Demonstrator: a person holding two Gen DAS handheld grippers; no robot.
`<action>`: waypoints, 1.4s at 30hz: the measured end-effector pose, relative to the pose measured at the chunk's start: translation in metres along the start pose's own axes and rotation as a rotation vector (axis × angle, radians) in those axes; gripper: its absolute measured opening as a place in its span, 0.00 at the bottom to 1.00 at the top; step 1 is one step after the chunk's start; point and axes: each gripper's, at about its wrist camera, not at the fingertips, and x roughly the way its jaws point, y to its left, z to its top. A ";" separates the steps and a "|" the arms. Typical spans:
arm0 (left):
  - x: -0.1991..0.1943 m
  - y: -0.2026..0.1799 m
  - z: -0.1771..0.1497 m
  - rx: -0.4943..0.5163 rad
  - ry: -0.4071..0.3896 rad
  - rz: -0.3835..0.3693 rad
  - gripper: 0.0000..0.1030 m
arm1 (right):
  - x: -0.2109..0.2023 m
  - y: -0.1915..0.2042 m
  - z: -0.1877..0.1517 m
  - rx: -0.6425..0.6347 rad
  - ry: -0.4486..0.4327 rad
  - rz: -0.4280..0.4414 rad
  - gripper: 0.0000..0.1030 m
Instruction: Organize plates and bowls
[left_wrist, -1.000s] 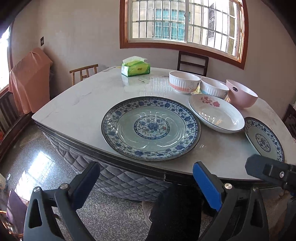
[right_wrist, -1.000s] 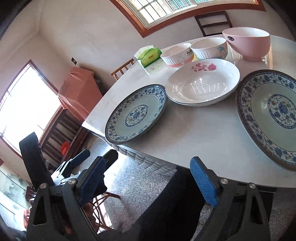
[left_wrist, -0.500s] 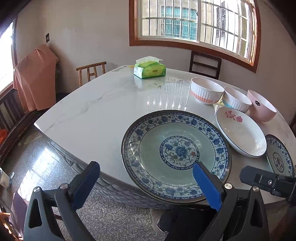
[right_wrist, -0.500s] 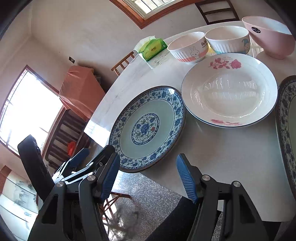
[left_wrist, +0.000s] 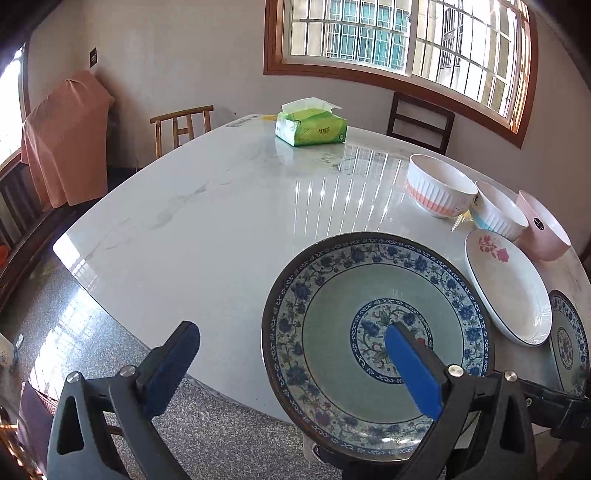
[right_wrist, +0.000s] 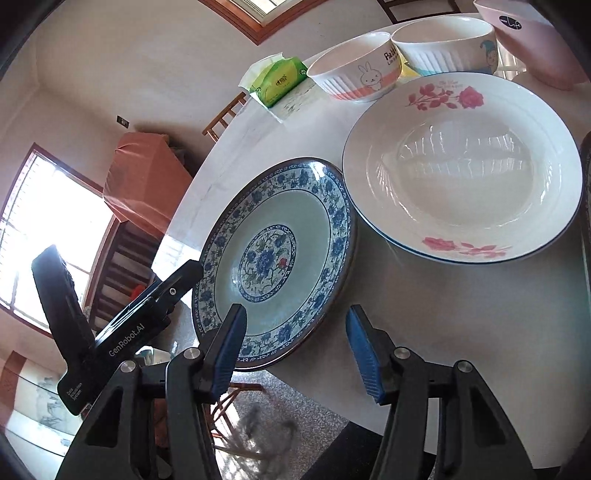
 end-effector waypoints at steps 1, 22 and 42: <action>0.003 0.000 0.002 0.006 0.005 0.001 0.99 | 0.004 -0.001 0.001 0.001 0.002 -0.002 0.53; 0.039 0.024 0.009 -0.069 0.115 -0.088 0.32 | 0.020 0.003 0.015 -0.046 -0.027 -0.084 0.33; 0.049 0.057 0.021 -0.147 0.089 -0.026 0.29 | 0.043 0.019 0.030 -0.129 -0.038 -0.120 0.18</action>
